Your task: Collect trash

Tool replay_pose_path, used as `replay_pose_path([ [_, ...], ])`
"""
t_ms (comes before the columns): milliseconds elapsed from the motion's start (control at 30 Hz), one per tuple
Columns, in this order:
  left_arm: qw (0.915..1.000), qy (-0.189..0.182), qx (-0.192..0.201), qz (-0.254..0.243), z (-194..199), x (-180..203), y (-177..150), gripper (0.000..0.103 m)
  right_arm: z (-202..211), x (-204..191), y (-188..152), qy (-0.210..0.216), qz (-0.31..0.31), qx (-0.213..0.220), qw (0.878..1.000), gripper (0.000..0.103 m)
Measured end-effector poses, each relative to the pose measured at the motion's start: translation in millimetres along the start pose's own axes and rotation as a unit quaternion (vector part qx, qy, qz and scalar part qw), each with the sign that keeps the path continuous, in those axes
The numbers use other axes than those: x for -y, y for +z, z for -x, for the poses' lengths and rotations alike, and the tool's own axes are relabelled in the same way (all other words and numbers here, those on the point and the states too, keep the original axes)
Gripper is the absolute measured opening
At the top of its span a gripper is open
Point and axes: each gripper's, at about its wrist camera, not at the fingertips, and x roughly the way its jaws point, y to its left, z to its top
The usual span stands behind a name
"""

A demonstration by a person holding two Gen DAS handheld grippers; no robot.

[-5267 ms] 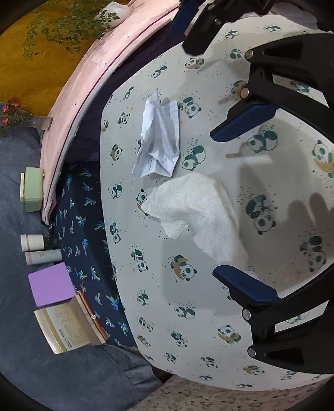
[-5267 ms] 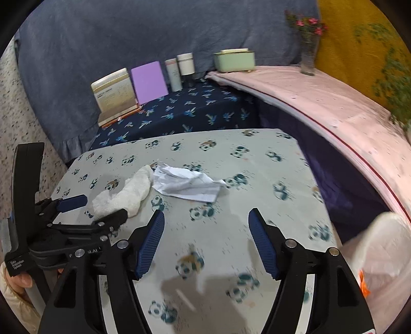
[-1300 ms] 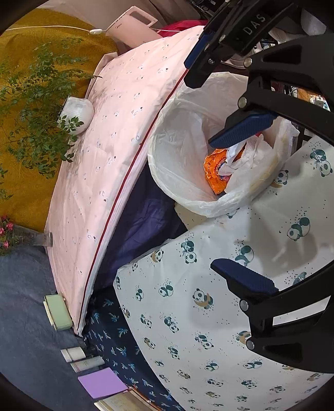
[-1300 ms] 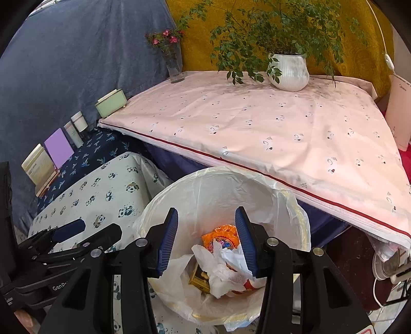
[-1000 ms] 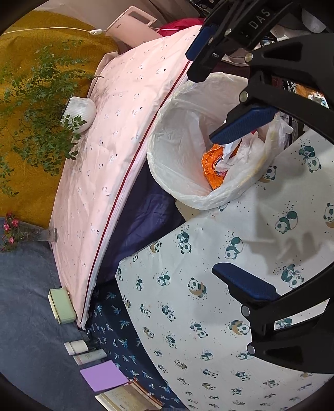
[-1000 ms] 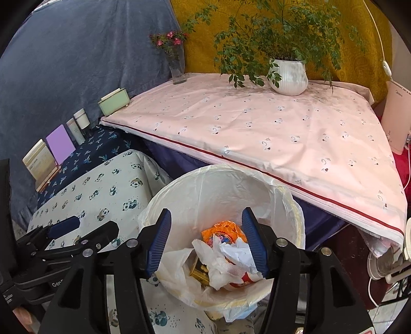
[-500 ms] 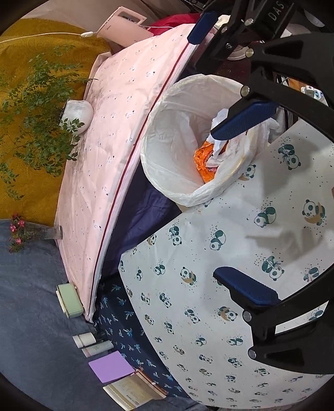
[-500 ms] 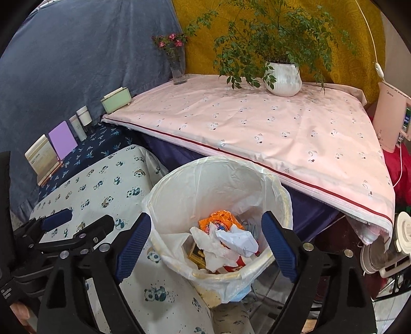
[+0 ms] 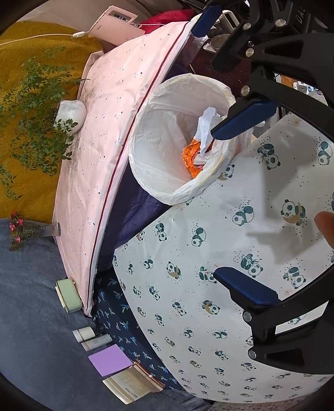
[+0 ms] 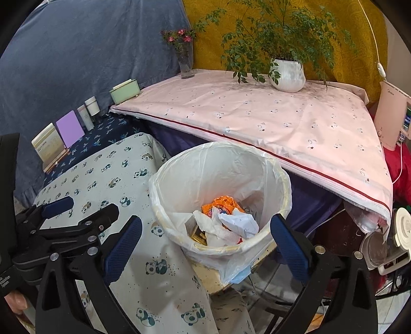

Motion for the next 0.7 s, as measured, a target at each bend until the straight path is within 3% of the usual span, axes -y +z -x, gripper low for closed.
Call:
replay_pose_path([
  [700,0.9999,0.007,-0.008,0.005,6.4,1.0,-19.7,0.095,10.2,-1.2,-24.0,-0.029,0.019,0.003,0.999,0.096],
])
